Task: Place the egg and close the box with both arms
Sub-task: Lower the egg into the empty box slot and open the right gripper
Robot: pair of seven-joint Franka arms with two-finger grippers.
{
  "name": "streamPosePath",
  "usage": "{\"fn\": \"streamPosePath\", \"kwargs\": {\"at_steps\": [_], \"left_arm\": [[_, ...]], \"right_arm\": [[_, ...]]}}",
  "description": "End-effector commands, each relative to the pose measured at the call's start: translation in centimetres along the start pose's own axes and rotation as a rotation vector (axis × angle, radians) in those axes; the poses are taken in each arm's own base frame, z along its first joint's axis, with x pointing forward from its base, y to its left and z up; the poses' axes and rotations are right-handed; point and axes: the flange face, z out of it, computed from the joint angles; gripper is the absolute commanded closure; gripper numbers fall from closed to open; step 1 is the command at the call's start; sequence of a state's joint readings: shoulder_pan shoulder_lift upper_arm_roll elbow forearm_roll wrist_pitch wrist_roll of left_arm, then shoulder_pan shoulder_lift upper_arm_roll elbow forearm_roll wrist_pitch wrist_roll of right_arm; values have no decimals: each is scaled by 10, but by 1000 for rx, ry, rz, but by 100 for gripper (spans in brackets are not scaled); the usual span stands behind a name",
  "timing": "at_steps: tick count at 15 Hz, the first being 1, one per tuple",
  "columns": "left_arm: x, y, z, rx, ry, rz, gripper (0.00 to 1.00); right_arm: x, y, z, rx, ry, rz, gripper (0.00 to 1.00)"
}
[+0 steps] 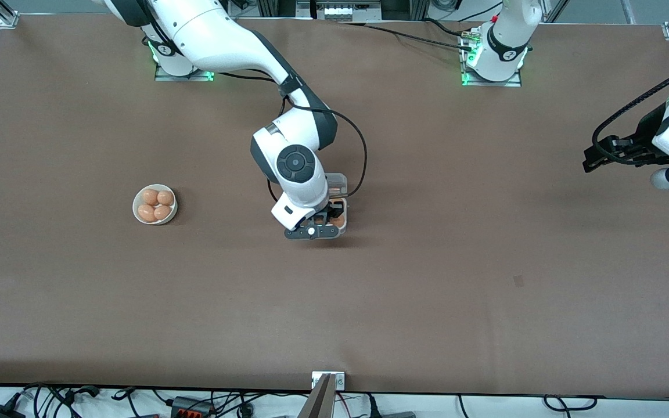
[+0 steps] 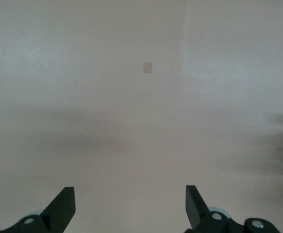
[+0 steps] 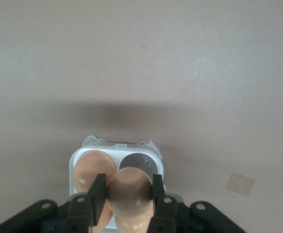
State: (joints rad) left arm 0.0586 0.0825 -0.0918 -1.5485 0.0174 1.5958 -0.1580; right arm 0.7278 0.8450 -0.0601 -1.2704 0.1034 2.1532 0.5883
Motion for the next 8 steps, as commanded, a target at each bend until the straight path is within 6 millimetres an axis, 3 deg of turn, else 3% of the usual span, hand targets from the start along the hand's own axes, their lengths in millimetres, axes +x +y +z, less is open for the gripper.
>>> {"fn": "streamPosePath", "kwargs": {"at_steps": [1, 8], "left_arm": [[-7, -2, -5, -10, 7, -1, 0], [-6, -2, -4, -10, 6, -3, 0]], "right_arm": [[-2, -4, 5, -13, 19, 7, 100], [-4, 1, 17, -29, 7, 9, 100]]}}
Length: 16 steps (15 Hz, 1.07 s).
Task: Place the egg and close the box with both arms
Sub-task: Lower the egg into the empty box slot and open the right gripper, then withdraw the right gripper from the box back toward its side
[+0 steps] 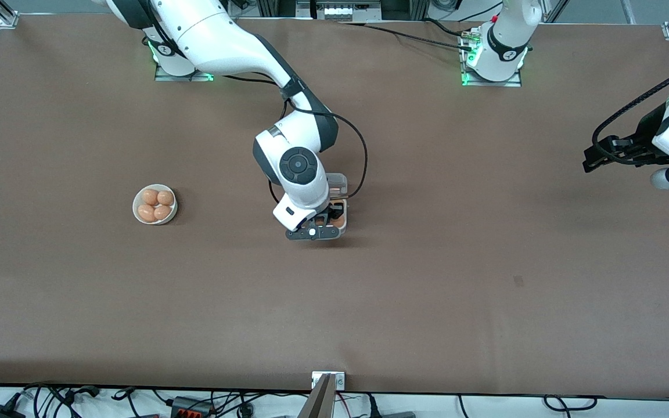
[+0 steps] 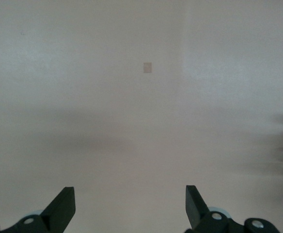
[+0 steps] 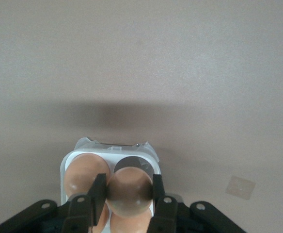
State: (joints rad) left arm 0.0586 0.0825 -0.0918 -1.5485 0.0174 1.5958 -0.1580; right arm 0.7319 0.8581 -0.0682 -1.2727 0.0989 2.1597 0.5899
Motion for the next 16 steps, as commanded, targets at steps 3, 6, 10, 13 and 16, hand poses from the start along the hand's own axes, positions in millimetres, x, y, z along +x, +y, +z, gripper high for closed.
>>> {"fn": "streamPosePath", "kwargs": {"at_steps": [3, 6, 10, 13, 16], "left_arm": [[-6, -2, -4, -10, 6, -1, 0], [-6, -2, -4, -10, 6, -3, 0], [-4, -1, 0, -10, 0, -1, 0], [3, 5, 2, -10, -6, 9, 0], [6, 8, 8, -9, -26, 13, 0]], "right_arm": [[-2, -3, 2, -3, 22, 40, 0], [5, -3, -28, 20, 51, 68, 0], [28, 42, -126, 12, 90, 110, 0], [51, 109, -193, -9, 108, 115, 0], [66, 194, -229, -48, 40, 141, 0]]}}
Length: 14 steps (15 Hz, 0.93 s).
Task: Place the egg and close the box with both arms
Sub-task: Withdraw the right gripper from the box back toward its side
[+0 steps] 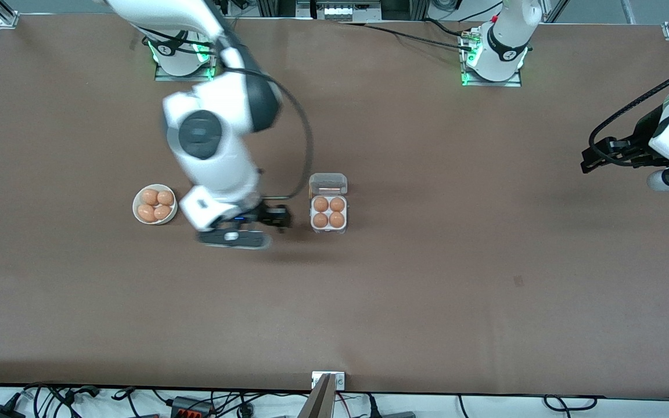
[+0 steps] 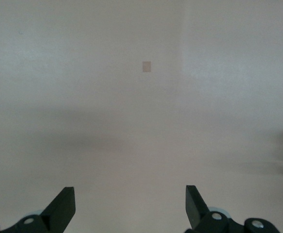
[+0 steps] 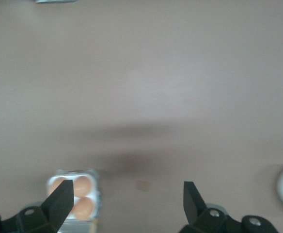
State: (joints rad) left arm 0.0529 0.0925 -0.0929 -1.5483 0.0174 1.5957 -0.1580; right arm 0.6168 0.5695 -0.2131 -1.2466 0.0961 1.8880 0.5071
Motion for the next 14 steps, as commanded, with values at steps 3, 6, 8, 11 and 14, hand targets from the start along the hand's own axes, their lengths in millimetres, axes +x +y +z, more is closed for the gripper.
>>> {"fn": "streamPosePath", "kwargs": {"at_steps": [3, 6, 8, 11, 14], "left_arm": [[2, 6, 3, -12, -29, 21, 0], [2, 5, 3, -5, -28, 21, 43], [3, 2, 1, -8, -24, 29, 70], [2, 4, 1, -7, -23, 43, 99], [-1, 4, 2, -9, -40, 46, 99]], "right_arm": [[26, 108, -46, -25, -63, -4, 0], [41, 156, -59, -24, -60, 58, 0], [45, 176, -74, -13, -40, 88, 0], [52, 229, -95, 22, -31, 155, 0], [50, 276, -116, 29, -35, 132, 0]]}}
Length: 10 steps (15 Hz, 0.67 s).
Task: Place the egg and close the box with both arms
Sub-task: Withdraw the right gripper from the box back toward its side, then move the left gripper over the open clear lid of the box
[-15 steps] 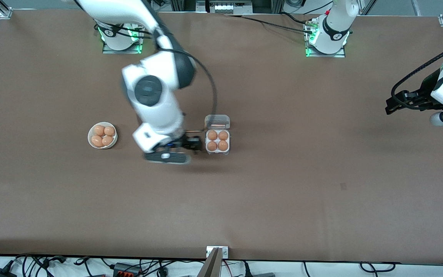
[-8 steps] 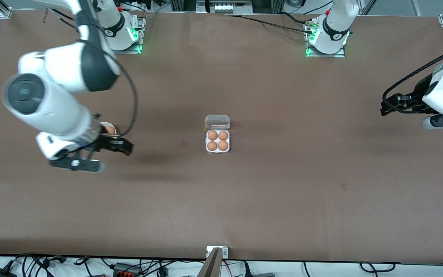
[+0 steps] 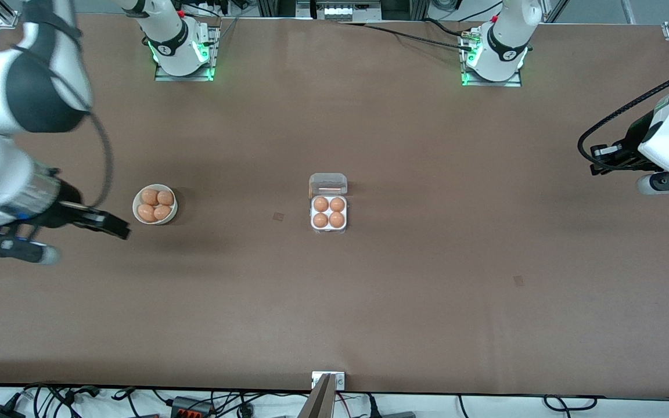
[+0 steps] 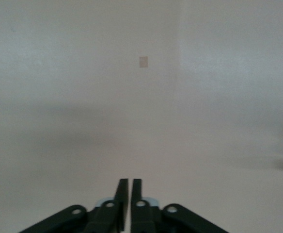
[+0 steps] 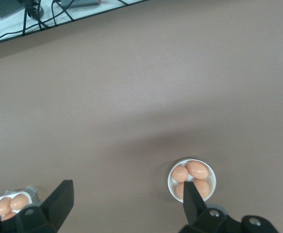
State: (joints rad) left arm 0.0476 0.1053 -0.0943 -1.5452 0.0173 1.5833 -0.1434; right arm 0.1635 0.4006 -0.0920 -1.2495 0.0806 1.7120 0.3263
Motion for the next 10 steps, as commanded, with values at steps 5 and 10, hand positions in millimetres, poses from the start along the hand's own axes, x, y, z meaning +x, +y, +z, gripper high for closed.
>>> {"fn": "streamPosePath", "kwargs": {"at_steps": [5, 10], "left_arm": [[-21, 46, -10, -131, -106, 47, 100], [-52, 146, -9, -129, -142, 44, 100]], "right_arm": [[-9, 97, -44, -22, -7, -138, 0], [-17, 111, -56, -39, -35, -196, 0]]}}
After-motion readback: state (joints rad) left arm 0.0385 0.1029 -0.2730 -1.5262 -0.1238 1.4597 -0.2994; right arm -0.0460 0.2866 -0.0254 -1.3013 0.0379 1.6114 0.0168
